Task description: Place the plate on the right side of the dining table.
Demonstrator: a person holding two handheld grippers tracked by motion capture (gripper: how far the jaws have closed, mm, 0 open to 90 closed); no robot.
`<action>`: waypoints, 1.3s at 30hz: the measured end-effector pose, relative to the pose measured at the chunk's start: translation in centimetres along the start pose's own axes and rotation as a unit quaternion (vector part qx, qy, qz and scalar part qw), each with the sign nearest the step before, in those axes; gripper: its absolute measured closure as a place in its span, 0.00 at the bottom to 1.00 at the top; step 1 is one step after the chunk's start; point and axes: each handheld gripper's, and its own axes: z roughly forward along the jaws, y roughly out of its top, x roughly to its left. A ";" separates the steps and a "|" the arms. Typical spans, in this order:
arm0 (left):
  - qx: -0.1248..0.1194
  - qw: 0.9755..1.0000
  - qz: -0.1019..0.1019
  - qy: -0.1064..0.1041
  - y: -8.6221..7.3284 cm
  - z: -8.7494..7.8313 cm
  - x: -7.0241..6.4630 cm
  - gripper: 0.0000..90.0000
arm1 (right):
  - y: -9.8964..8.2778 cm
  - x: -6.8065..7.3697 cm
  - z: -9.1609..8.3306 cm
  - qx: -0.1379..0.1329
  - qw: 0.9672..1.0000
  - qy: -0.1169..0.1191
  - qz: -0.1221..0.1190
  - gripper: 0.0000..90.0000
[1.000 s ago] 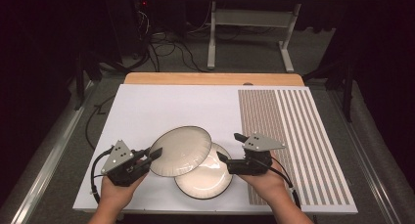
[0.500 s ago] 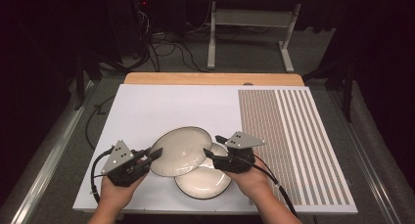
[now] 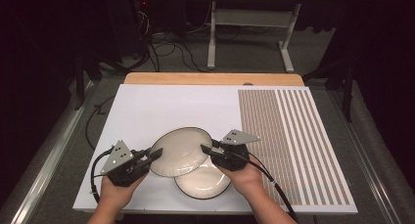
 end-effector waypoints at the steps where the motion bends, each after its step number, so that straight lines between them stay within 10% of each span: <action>1: 0.000 1.000 0.001 0.000 0.0 0.0 0.0 0.87 | 0.0 -0.1 0.0 0.001 1.000 0.000 0.001 0.77; 20: 0.000 1.000 -0.008 -0.002 0.4 0.0 -0.5 0.89 | 0.5 -0.5 -1.4 0.007 1.000 0.013 0.006 0.94; 39: -0.014 1.000 0.000 -0.022 3.5 3.4 -3.3 0.89 | 1.3 -2.2 -8.0 -0.029 0.999 -0.027 -0.020 0.97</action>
